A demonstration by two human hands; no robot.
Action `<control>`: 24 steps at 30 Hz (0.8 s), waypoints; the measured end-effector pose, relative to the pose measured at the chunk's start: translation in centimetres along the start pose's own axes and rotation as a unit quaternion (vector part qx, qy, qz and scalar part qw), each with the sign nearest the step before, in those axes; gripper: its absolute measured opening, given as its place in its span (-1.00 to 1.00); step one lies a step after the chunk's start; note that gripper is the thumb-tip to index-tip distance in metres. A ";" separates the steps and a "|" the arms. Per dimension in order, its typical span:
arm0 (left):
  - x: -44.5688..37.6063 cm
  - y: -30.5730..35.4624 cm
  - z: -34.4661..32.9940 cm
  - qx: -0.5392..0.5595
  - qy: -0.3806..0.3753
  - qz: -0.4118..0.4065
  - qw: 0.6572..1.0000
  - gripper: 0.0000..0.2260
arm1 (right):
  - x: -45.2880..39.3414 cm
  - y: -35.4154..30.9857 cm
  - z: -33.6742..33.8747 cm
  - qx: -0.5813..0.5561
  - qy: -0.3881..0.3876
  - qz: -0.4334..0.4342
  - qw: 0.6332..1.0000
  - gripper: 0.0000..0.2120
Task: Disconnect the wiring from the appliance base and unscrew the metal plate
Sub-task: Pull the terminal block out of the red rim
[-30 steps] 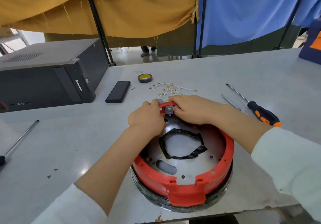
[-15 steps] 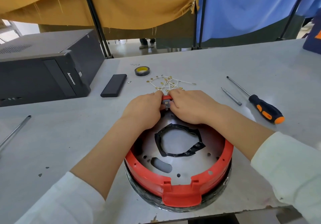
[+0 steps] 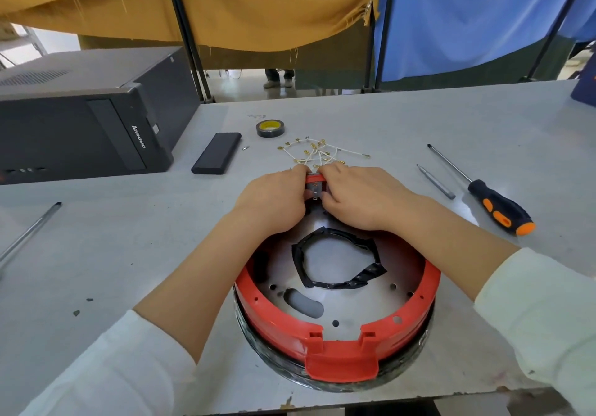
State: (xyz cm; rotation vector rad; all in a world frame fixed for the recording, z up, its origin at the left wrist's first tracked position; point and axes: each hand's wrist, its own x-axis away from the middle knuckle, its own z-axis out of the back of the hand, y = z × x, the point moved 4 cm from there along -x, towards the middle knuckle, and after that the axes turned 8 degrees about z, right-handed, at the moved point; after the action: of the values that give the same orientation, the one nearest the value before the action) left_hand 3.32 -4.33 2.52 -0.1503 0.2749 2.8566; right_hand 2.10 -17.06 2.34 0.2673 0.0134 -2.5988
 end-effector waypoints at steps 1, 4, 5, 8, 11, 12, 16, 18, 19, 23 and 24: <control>0.0 0.0 0.0 -0.002 0.001 -0.001 1.000 -0.81 | 0.0 0.0 0.0 0.005 -0.002 0.002 1.000 -0.75; 0.2 0.1 0.0 -0.030 0.013 0.001 0.999 -0.79 | 0.0 -0.2 -0.1 0.017 -0.002 0.001 1.000 -0.74; 0.2 0.2 0.0 -0.043 0.018 0.003 0.999 -0.79 | 0.0 -0.2 -0.1 0.022 0.001 -0.001 1.000 -0.73; 0.1 0.7 0.1 -0.077 0.023 0.010 0.997 -0.77 | -0.1 -0.6 -0.2 0.050 0.007 -0.008 0.999 -0.72; 0.0 1.0 0.1 -0.095 0.031 0.014 0.995 -0.76 | -0.1 -1.0 -0.3 0.077 0.017 -0.017 0.997 -0.71; 0.1 1.0 0.2 -0.096 0.034 0.014 0.995 -0.76 | -0.1 -1.1 -0.3 0.085 0.018 -0.019 0.996 -0.71; 0.2 1.2 0.3 -0.095 0.049 0.021 0.994 -0.76 | 0.0 -1.2 -0.3 0.104 0.021 -0.023 0.994 -0.70; 0.2 1.3 0.3 -0.096 0.051 0.026 0.994 -0.76 | -0.1 -1.1 -0.3 0.105 0.021 -0.024 0.994 -0.70; 0.2 1.3 0.3 -0.097 0.052 0.028 0.994 -0.76 | -0.1 -1.1 -0.3 0.104 0.021 -0.024 0.994 -0.71; 0.4 1.0 0.1 -0.071 0.044 0.024 0.996 -0.79 | -0.1 -0.7 -0.1 0.083 0.020 -0.010 0.996 -0.71; 0.5 0.9 0.0 -0.053 0.037 0.019 0.998 -0.78 | 0.0 -0.6 -0.1 0.072 0.021 -0.006 0.997 -0.71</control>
State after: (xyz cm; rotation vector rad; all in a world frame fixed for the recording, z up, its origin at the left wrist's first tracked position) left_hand 2.60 -5.03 2.63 -0.2737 0.1428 2.9092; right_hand 1.87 -16.54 2.24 0.3748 -0.1593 -2.6102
